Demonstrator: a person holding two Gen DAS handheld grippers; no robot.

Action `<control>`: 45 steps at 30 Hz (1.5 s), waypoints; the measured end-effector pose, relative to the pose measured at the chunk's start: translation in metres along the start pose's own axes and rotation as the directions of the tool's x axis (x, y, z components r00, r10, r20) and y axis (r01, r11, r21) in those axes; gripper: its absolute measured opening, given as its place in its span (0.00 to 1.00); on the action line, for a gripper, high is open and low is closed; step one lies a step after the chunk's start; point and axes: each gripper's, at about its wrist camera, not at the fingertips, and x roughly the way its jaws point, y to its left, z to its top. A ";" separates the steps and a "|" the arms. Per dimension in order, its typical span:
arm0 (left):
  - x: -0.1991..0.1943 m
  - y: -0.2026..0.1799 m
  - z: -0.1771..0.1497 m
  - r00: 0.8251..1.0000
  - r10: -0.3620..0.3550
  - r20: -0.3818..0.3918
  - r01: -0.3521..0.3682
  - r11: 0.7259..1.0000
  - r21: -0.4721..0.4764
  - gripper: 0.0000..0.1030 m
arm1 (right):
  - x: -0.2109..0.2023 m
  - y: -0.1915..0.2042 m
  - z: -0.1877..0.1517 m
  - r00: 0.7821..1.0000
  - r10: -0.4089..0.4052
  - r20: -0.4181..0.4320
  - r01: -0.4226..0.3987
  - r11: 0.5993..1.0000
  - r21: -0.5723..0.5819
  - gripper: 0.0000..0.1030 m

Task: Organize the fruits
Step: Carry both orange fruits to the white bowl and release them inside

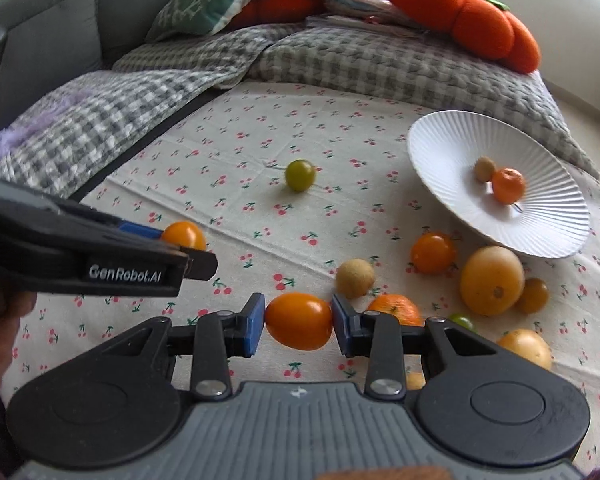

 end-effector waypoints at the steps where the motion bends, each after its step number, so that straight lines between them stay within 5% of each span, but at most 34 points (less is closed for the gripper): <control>1: 0.000 -0.002 0.001 1.000 0.001 0.003 -0.001 1.000 0.002 0.18 | -0.002 -0.003 0.000 1.000 -0.006 0.005 0.006 1.000 0.008 0.32; 19: -0.019 -0.041 0.024 0.994 -0.057 0.096 0.054 0.998 0.040 0.18 | -0.048 -0.060 0.015 0.984 -0.100 0.145 0.070 0.978 0.197 0.32; 31: -0.008 -0.081 0.061 0.983 -0.078 0.163 0.053 0.987 0.150 0.19 | -0.068 -0.118 0.018 0.963 -0.180 0.200 0.109 0.941 0.321 0.32; 37: 0.021 -0.106 0.083 0.983 -0.134 0.126 0.101 0.966 0.240 0.19 | -0.061 -0.160 0.022 0.956 -0.206 0.210 0.115 0.918 0.379 0.32; 45: 0.074 -0.139 0.095 0.983 -0.166 0.075 0.129 0.924 0.361 0.19 | -0.013 -0.176 0.050 0.971 -0.200 0.129 0.148 0.932 0.331 0.32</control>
